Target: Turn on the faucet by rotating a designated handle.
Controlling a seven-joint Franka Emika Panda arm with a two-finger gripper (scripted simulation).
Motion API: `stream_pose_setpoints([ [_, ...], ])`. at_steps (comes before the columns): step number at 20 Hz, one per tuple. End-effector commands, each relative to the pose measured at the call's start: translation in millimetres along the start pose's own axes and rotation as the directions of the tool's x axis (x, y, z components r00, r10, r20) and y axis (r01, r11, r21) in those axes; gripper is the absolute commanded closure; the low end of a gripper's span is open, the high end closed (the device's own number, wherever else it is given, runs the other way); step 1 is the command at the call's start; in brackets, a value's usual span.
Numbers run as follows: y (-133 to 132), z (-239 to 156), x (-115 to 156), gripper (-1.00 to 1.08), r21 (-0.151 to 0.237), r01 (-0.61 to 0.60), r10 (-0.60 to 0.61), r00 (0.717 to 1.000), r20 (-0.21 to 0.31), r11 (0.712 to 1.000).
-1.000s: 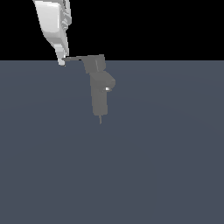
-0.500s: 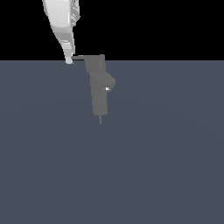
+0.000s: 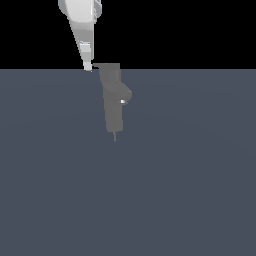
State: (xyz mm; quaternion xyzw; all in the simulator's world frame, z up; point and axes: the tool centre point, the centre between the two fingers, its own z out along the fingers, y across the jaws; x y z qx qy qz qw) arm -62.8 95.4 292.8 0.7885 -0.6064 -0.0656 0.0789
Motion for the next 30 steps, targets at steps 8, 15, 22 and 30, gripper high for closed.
stream_pose_setpoints([
  [8, 5.2, -1.7, 44.0, 1.08, 0.002, -0.006, 0.006, 1.0, -0.002, 1.0],
  [15, 8.2, -3.5, 89.8, 1.08, 0.006, -0.011, 0.011, 1.0, -0.001, 1.0],
  [22, 6.2, -0.7, 95.8, 1.08, -0.003, 0.018, -0.018, 1.0, -0.001, 1.0],
  [30, -8.9, -1.5, 116.6, 1.08, 0.0, 0.012, -0.012, 1.0, -0.001, 1.0],
])
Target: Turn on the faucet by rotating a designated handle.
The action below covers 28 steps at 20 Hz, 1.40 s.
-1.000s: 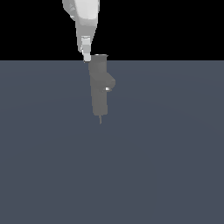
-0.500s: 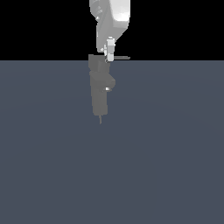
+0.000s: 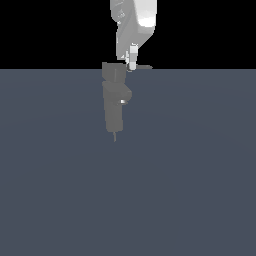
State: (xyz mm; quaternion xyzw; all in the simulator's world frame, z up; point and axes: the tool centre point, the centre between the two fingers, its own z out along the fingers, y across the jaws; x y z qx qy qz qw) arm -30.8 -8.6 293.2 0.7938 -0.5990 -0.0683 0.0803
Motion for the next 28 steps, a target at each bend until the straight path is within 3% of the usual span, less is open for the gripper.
stream_pose_setpoints([
  [1, -6.6, 0.3, 10.7, 1.08, 0.006, -0.008, 0.008, 1.0, -0.001, 1.0],
  [28, -51.6, -3.0, 77.0, 1.08, 0.013, -0.029, 0.029, 1.0, -0.001, 0.999],
])
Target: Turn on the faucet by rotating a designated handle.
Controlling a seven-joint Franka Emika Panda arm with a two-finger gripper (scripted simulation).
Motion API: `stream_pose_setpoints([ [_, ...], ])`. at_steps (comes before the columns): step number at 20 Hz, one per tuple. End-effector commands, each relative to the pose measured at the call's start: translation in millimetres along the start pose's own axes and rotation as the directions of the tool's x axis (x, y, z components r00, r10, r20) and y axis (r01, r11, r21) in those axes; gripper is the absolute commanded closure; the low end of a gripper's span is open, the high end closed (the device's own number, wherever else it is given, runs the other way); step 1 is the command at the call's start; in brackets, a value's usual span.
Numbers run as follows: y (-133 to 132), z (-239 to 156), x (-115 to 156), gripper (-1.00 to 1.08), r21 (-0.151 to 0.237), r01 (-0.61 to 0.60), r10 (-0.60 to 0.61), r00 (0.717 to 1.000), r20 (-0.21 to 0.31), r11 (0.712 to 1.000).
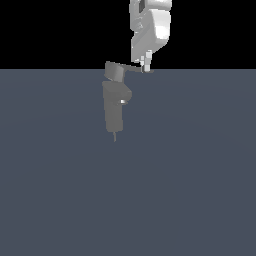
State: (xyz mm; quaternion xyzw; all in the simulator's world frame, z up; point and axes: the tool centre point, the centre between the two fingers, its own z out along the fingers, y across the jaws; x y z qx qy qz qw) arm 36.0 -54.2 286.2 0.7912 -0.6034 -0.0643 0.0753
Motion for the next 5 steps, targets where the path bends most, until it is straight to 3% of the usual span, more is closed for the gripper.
stream_pose_setpoints([
  [1, -1.2, 1.6, 17.1, 1.08, 0.0, -0.02, 0.02, 1.0, -0.002, 1.0],
  [5, -5.9, 1.2, 24.0, 1.08, 0.001, -0.022, 0.022, 1.0, -0.002, 1.0],
])
